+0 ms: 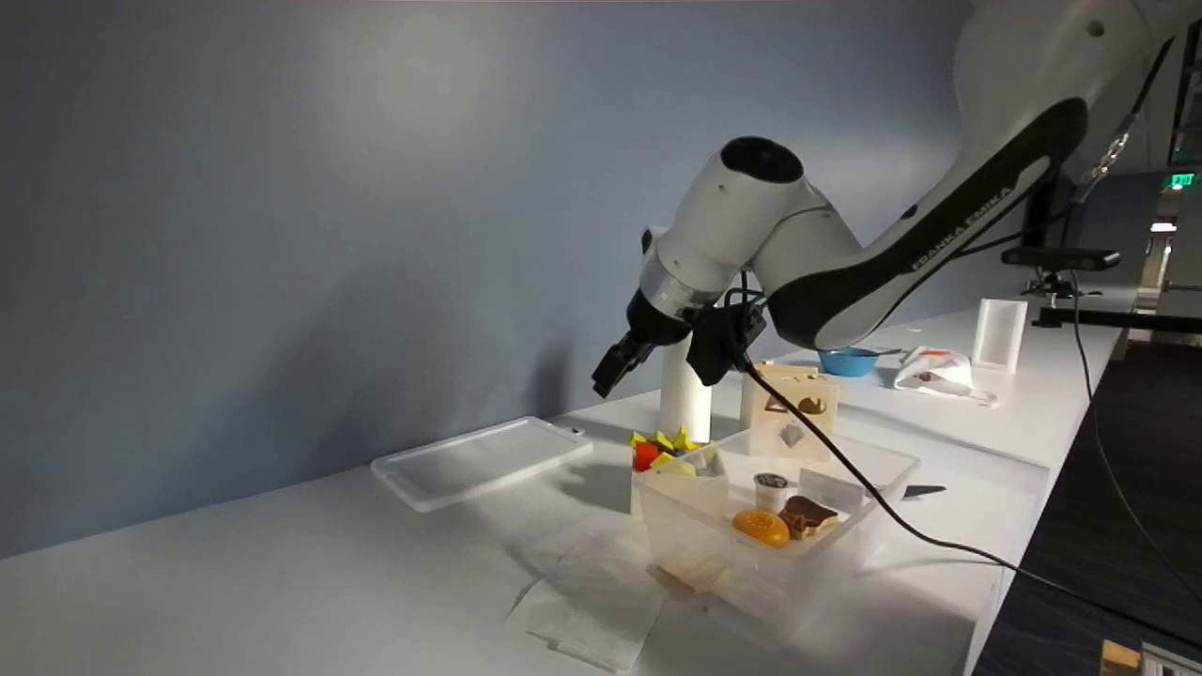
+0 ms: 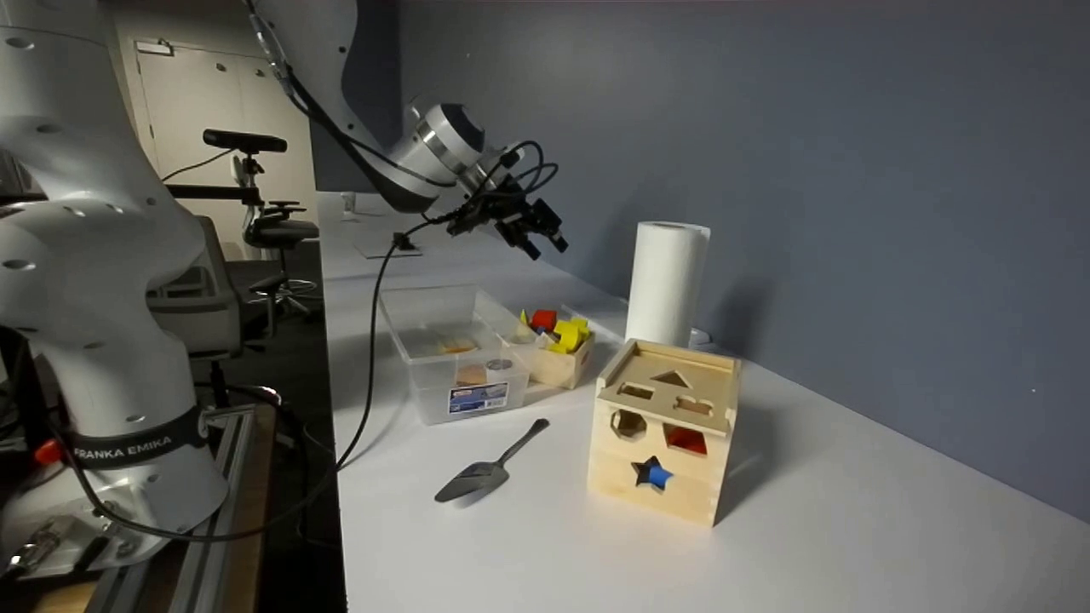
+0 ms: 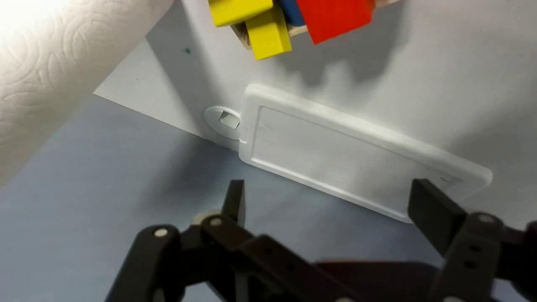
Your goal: Move the yellow blocks from the storage bin to the crate
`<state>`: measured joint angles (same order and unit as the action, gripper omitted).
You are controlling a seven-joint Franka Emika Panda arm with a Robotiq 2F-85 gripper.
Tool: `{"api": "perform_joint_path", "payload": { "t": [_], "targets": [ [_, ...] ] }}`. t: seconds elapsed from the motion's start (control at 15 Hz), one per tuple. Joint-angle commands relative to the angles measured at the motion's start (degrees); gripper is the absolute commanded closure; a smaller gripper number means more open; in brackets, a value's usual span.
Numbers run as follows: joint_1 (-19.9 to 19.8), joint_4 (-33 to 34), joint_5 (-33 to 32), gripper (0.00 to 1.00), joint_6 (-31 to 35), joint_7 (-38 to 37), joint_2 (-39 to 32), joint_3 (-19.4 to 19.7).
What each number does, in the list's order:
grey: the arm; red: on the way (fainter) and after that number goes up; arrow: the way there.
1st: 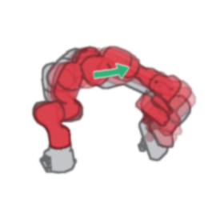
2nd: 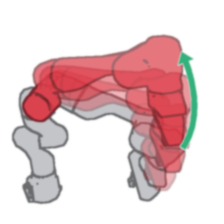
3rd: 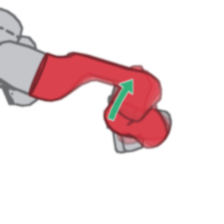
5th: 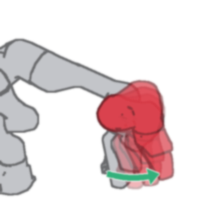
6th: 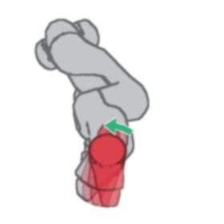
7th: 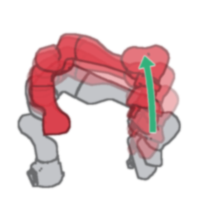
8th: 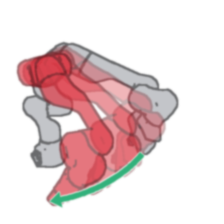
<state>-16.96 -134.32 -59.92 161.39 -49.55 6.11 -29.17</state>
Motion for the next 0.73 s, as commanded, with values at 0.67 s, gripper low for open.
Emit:
{"api": "perform_joint_path", "payload": {
  "t": [0.67],
  "targets": [
    [20.11, 0.26, 26.48, 0.0, -21.3, 14.21, 10.83, 8.74]
  ]
}}
